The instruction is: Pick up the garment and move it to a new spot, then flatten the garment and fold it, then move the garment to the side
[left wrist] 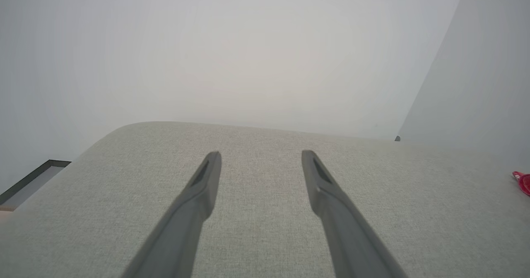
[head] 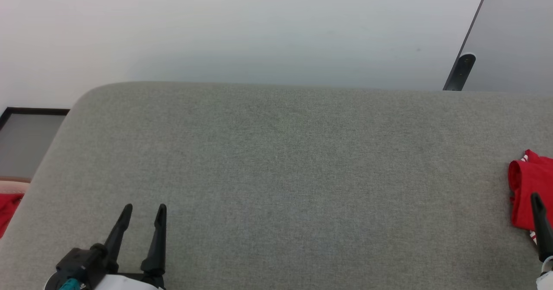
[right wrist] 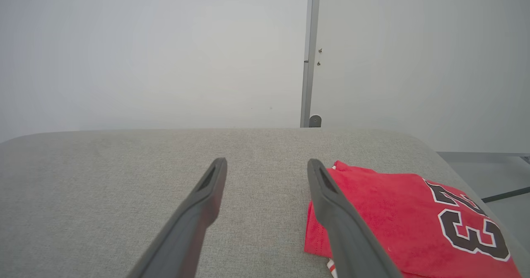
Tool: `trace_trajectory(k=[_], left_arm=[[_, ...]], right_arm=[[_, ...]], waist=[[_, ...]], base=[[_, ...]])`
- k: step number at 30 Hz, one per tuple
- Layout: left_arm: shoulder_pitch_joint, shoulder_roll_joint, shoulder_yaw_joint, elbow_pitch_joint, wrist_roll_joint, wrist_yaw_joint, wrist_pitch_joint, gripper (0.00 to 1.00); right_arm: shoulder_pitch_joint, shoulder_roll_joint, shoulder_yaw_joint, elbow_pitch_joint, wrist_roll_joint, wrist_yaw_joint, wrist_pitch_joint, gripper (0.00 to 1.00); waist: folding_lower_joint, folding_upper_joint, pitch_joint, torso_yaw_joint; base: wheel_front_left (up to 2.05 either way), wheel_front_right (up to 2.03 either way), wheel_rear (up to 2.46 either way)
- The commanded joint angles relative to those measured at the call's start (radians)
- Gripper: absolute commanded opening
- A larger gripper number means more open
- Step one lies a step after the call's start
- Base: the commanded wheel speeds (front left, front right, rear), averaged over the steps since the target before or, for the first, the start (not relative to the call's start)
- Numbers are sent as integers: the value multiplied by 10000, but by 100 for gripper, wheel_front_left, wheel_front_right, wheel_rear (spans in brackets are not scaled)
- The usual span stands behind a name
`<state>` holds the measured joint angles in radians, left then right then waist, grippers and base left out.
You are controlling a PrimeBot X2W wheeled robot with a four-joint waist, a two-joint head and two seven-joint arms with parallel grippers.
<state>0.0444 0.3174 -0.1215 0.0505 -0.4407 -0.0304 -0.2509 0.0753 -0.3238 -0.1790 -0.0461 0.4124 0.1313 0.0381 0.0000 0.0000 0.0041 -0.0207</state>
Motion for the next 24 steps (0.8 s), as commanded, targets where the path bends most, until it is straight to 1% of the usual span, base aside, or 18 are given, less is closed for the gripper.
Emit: trace_trajectory(k=[1, 24], left_arm=[[-47, 14, -3, 0, -60, 23, 2, 100], [-378, 32, -55, 272, -143, -59, -73, 100]], right_arm=[[10, 59, -10, -16, -60, -12, -77, 100], [-121, 323, 28, 340, -333, -12, -1123, 100]], waist=[[0, 0, 30, 7], [0, 0, 169, 24]], base=[[0, 0, 0], [0, 0, 0]])
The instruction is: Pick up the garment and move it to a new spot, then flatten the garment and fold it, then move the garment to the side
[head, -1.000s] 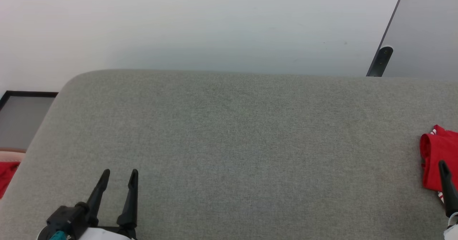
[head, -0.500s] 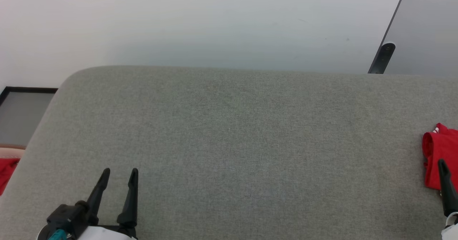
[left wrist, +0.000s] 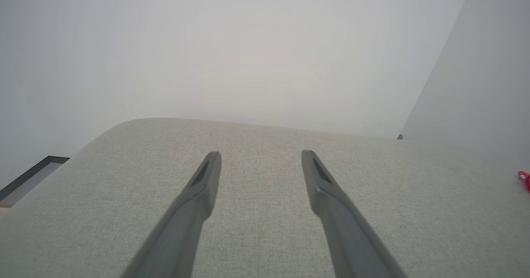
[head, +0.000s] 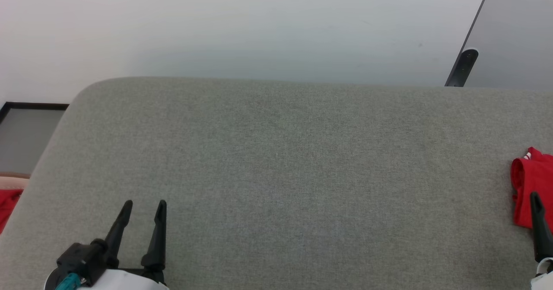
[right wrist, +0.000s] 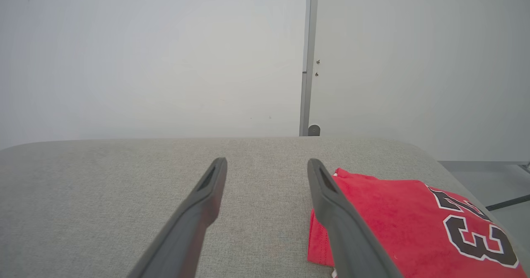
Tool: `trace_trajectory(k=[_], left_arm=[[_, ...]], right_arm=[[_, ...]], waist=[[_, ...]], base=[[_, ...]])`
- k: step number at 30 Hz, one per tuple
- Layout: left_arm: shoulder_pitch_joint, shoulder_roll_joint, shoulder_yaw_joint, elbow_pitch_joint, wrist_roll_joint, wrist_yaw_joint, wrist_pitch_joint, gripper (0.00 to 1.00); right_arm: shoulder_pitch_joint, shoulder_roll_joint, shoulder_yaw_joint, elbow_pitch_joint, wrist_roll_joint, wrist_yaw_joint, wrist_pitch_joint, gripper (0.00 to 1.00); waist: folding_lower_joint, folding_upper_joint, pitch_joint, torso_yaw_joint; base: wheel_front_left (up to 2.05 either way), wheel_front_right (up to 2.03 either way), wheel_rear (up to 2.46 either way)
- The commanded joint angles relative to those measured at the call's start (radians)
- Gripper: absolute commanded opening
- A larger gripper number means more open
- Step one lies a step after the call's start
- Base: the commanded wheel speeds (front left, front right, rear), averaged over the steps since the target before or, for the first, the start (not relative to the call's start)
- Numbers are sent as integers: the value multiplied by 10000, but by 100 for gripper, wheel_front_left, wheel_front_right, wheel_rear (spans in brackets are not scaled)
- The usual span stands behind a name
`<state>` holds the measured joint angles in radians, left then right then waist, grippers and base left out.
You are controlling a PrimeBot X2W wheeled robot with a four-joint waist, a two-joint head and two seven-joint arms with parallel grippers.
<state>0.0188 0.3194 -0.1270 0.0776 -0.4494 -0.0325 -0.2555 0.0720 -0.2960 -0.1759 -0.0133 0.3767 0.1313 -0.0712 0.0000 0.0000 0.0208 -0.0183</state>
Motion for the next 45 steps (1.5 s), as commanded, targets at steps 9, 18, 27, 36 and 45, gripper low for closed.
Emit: trace_trajectory(k=[9, 18, 27, 36, 45], left_arm=[[-175, 28, 44, 99, 18, -24, -65, 100], [-94, -103, 61, 355, 18, -28, 0, 0], [-147, -456, 279, 611, -1232, -132, 414, 0], [-307, -734, 553, 740, -2536, -241, 825, 0], [-443, -985, 798, 856, -3716, -338, 1200, 0]], right_arm=[[-127, 1, 48, 85, -9, -12, -121, 100], [20, 114, 118, 250, -1, 0, -58, 0], [-174, 466, 193, 641, 1314, -1, 192, 0], [-387, 710, 255, 866, 2703, -1, 391, 0], [-587, 935, 309, 1079, 3962, -2, 578, 0]], waist=[[0, 0, 39, -7], [0, 0, 86, -22], [0, 0, 70, -10], [0, 0, 51, 5], [0, 0, 32, 20]], base=[[0, 0, 0], [0, 0, 0], [0, 0, 0], [0, 0, 0], [0, 0, 0]])
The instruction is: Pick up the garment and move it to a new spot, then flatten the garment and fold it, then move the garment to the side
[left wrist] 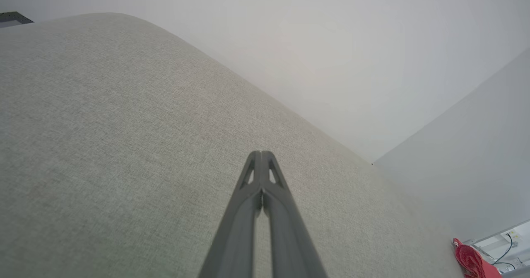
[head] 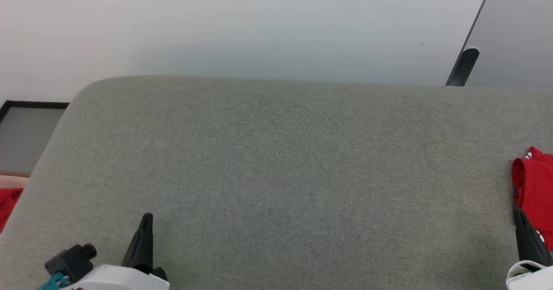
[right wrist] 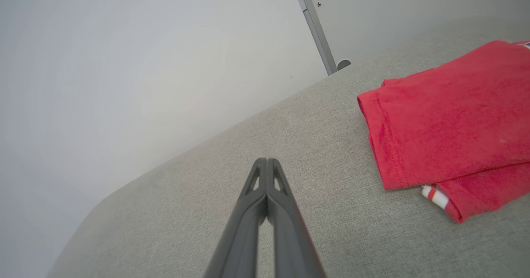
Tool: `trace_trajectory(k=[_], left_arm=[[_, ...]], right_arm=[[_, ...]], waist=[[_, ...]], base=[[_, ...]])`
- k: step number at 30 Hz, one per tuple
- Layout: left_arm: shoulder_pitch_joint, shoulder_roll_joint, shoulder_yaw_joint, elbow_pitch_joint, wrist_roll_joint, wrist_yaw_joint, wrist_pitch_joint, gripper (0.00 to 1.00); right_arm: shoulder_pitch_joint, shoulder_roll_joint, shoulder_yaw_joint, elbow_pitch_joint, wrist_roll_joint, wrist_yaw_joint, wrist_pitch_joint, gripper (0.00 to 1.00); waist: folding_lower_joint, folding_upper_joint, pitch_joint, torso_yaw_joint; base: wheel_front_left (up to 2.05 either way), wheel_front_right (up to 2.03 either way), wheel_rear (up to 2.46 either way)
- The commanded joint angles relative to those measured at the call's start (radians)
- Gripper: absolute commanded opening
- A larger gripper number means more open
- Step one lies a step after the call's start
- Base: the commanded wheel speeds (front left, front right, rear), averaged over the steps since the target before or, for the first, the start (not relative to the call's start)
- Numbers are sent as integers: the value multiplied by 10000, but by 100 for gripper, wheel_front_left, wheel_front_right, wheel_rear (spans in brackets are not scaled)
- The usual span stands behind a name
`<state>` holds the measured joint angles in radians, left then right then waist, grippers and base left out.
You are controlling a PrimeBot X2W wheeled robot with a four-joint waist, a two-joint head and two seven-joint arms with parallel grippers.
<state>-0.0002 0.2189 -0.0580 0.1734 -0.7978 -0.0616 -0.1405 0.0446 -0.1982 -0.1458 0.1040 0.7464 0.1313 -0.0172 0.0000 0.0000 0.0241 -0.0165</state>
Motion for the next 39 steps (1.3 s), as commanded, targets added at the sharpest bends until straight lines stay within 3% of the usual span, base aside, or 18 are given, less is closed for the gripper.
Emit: trace_trajectory(k=[1, 39], left_arm=[[-269, -7, 134, -91, -355, -59, 87, 0], [-702, -817, 922, 294, -4137, -383, 1294, 0]], right_arm=[[-334, -20, 13, -72, 404, -2, 59, 0], [-947, 703, 150, 640, 4403, -5, 674, 0]], waist=[[0, 0, -4, 3], [0, 0, -81, 64]], base=[[0, 0, 0], [0, 0, 0]])
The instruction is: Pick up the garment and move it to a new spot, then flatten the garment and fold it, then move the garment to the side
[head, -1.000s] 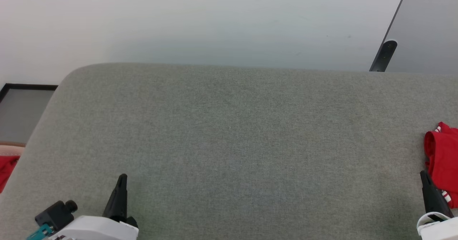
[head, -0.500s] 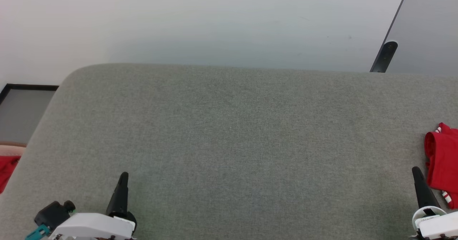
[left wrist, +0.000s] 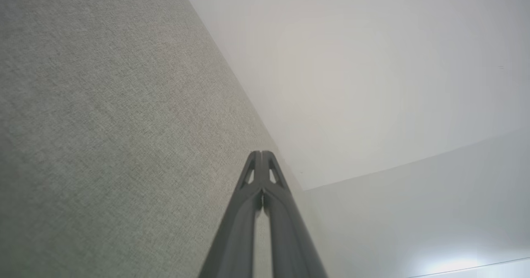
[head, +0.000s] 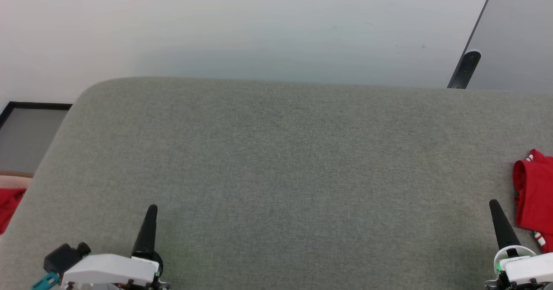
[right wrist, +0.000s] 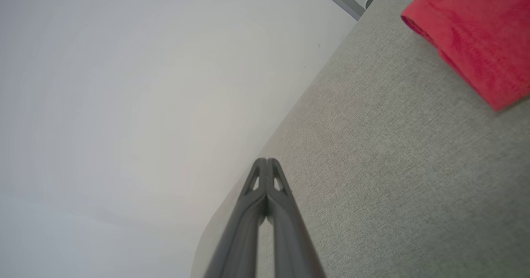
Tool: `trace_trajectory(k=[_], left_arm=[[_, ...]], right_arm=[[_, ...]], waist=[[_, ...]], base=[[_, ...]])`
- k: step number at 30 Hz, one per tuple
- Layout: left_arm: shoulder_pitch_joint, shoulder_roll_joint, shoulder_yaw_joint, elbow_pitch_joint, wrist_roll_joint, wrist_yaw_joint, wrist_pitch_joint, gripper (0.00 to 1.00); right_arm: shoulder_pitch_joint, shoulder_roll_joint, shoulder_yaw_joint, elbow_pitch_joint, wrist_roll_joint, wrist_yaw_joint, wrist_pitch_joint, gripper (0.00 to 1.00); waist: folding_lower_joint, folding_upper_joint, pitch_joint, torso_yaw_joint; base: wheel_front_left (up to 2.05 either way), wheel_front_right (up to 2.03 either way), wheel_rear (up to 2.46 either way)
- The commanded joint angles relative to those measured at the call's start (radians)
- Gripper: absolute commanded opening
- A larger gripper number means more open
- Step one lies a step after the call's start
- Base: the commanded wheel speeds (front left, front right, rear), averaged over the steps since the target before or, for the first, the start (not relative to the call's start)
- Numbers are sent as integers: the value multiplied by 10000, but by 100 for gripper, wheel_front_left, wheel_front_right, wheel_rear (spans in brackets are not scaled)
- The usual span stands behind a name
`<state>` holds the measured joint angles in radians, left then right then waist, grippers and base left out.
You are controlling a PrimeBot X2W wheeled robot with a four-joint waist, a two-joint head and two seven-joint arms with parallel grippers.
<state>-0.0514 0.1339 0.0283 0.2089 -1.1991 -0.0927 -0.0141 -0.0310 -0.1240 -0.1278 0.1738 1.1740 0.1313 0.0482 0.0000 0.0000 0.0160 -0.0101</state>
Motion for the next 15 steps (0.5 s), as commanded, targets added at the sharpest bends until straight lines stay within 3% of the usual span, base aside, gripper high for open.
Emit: trace_trajectory(k=[1, 15], left_arm=[[-193, 13, 76, -50, -209, -82, 51, 0], [-330, -227, 310, 71, -1312, -181, 406, 0]], right_arm=[[-208, -21, -27, -42, 222, -5, 30, 0], [-389, 206, 21, 171, 1393, -5, 209, 0]], waist=[[0, 0, -2, 2], [0, 0, -32, 25]], base=[[0, 0, 0], [0, 0, 0]])
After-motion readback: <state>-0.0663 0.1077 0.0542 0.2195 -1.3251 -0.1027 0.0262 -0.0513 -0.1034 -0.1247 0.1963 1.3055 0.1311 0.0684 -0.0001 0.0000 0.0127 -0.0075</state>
